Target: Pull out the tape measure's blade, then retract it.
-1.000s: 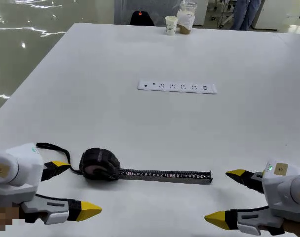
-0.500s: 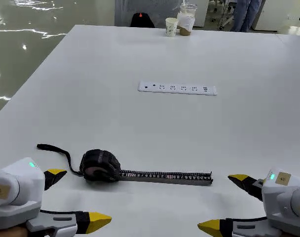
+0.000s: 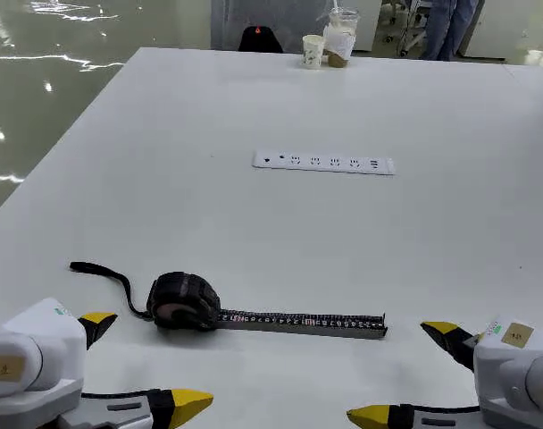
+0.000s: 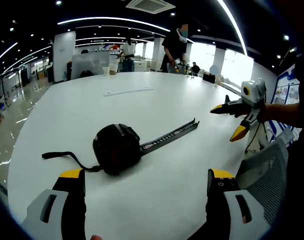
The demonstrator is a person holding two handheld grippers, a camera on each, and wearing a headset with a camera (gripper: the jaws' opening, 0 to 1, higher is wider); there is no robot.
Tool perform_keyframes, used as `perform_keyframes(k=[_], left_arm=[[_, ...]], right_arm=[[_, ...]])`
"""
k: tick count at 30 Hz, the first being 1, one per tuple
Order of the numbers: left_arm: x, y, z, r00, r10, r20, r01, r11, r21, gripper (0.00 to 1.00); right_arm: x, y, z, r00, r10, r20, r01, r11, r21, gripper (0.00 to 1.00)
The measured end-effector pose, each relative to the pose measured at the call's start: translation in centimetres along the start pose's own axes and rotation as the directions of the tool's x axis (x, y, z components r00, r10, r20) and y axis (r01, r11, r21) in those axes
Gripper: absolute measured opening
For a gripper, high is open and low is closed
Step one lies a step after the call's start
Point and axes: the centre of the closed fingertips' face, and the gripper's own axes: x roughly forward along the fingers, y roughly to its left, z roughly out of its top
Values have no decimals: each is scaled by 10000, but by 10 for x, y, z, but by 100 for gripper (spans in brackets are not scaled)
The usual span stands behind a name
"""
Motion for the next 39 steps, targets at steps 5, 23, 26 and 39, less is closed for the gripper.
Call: perform_keyframes(k=[5, 23, 26, 39], left_arm=[[0, -3, 1, 9998, 190, 115, -189, 9998, -112, 99], [-4, -16, -1, 9981, 607, 135, -600, 9971, -477, 99], [-5, -19, 0, 9974, 702, 185, -694, 9967, -417, 99], [-8, -23, 7, 9932, 1109, 347, -1095, 9931, -408, 99]], right_arm=[[-1, 8, 7, 9995, -191, 243, 183, 9993, 316, 94], [-6, 27, 18, 9968, -546, 592, 495, 9953, 832, 99], [-7, 29, 20, 9962, -584, 649, 528, 9949, 859, 99], [-10, 36, 26, 9940, -672, 867, 567, 9914, 1182, 99]])
